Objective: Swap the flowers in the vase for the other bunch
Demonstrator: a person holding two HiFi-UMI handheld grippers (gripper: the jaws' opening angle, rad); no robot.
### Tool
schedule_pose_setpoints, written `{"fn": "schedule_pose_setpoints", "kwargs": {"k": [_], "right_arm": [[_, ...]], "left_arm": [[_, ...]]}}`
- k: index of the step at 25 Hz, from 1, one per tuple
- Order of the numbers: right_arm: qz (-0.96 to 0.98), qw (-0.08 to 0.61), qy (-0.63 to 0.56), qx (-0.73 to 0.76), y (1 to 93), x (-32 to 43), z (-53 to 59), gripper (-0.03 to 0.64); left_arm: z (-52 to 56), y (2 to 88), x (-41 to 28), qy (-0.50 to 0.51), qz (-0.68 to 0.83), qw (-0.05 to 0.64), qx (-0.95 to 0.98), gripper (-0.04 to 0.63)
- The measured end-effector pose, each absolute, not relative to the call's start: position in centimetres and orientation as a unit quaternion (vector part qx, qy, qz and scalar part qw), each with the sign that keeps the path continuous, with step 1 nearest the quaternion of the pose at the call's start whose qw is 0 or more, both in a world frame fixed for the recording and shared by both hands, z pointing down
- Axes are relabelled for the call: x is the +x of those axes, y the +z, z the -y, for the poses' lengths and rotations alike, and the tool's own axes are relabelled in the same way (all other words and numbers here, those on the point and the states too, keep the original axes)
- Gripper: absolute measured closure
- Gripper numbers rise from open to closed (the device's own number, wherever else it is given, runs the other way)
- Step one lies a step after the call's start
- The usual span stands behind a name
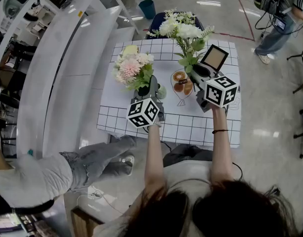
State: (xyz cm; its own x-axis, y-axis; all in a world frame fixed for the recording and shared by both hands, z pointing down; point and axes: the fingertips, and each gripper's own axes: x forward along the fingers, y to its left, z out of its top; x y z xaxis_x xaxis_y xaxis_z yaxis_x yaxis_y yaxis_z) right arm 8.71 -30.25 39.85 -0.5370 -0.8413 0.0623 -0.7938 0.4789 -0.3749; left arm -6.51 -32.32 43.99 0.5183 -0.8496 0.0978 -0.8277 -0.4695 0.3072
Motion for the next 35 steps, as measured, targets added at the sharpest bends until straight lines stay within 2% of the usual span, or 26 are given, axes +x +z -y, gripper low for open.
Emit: {"fn": "schedule_pose_setpoints", "kwargs": {"k": [35], "right_arm": [[-0.862,0.075,-0.182,-0.467,39.3,7.5,30.1,0.566]], "left_arm": [[31.9,39.6,-8.2,-0.062,0.491,0.144,0.857,0.512]]}}
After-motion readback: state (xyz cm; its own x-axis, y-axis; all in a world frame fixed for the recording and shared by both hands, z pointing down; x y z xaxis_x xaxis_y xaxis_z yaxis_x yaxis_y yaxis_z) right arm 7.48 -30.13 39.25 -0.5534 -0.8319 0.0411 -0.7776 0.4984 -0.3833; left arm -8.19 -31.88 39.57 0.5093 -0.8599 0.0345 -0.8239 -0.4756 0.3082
